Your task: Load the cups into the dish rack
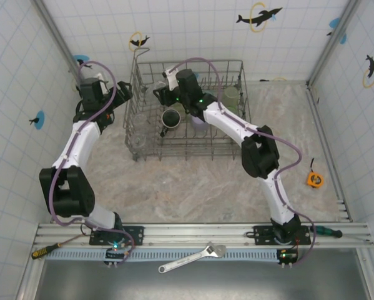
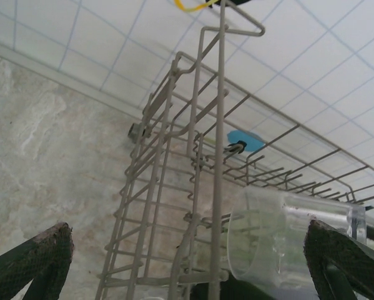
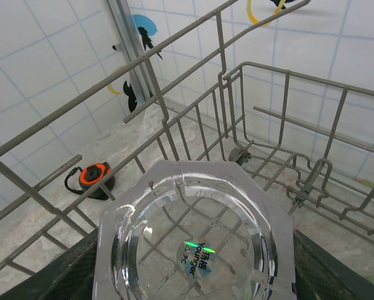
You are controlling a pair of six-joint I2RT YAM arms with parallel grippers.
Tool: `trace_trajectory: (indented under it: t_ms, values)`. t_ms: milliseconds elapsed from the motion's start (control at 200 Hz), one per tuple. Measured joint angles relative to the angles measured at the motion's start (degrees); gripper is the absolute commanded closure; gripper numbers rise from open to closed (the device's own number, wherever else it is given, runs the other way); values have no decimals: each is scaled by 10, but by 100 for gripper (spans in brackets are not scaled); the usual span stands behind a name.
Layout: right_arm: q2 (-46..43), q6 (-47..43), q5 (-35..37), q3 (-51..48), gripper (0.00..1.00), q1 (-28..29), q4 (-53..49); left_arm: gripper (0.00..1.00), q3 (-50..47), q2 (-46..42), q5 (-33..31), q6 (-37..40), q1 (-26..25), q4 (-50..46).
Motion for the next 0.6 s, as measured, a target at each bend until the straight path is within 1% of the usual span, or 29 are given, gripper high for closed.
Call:
trace_trajectory:
  t_ms: [365,601]
  values:
    - [72,-31,30,39,70,27,27,2,-48,0,-4,4,0,5]
    - [93,-52,38,49,72,40,56,3,-56,0,0,4,3,19]
